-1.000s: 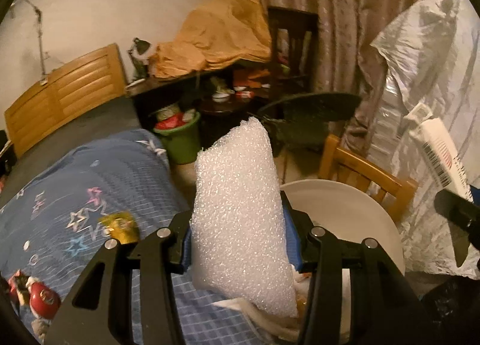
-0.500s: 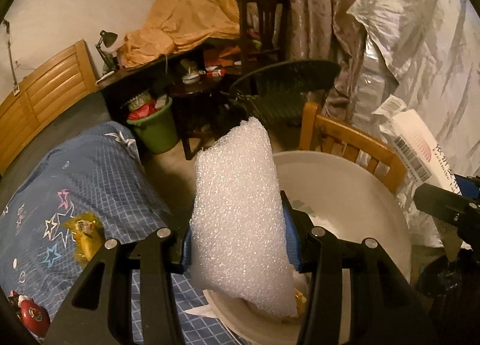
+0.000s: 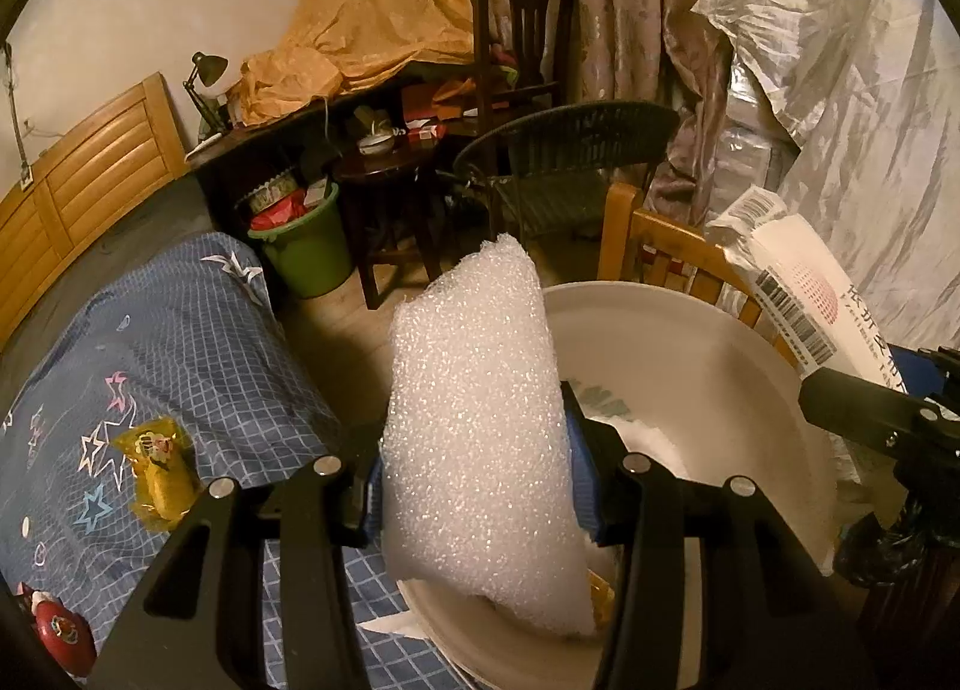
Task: Collect trash
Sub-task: 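Open both tools to drop the bubble wrap and medicine box into the bucket, then move both open tools back over the bed clutter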
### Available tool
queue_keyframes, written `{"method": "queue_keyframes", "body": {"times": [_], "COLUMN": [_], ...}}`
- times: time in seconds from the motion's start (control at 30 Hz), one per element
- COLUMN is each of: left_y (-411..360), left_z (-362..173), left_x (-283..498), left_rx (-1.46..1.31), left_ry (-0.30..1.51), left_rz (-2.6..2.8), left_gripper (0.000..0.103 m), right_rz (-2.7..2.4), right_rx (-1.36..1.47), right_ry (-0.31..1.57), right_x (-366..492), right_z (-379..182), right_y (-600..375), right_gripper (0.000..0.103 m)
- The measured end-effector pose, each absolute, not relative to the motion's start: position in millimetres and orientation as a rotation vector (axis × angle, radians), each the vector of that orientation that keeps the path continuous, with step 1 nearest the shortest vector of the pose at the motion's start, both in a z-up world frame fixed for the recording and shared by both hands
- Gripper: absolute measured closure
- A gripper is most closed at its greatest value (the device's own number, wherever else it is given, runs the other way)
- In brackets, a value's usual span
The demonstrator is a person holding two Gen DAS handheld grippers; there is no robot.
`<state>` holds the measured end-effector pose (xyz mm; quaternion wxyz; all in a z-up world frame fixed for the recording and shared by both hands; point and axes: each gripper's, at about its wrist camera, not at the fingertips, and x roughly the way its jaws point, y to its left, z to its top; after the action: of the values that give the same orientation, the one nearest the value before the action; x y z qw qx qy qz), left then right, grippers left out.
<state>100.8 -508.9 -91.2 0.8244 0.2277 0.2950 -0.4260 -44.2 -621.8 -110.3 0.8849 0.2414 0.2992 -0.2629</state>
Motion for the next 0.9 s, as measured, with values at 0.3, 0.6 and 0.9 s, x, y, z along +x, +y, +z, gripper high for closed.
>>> {"method": "queue_keyframes", "body": {"times": [0.3,0.6,0.9], "left_y": [-508.2,-497.6,-452.5], "left_z": [-100.7,-105.8,-89.9], "left_x": [121.6,115.2,110.3], "left_rx": [0.414,0.420,0.382], "left_ry": [0.734,0.720,0.613], "left_rz": [-0.918,-0.889,-0.771], "left_gripper": [0.031,0.031,0.028], "right_rz": [-0.586,-0.617,-0.690], "right_rx": [0.527,0.517,0.407], "right_ry": [0.614,0.550,0.336], "right_x": [-48.6,-60.4,-75.8], "right_z": [-120.1,-117.9,-100.4], "right_y": [-635.6,-626.0,-575.0], "right_gripper": [0.030,0.030,0.030]}}
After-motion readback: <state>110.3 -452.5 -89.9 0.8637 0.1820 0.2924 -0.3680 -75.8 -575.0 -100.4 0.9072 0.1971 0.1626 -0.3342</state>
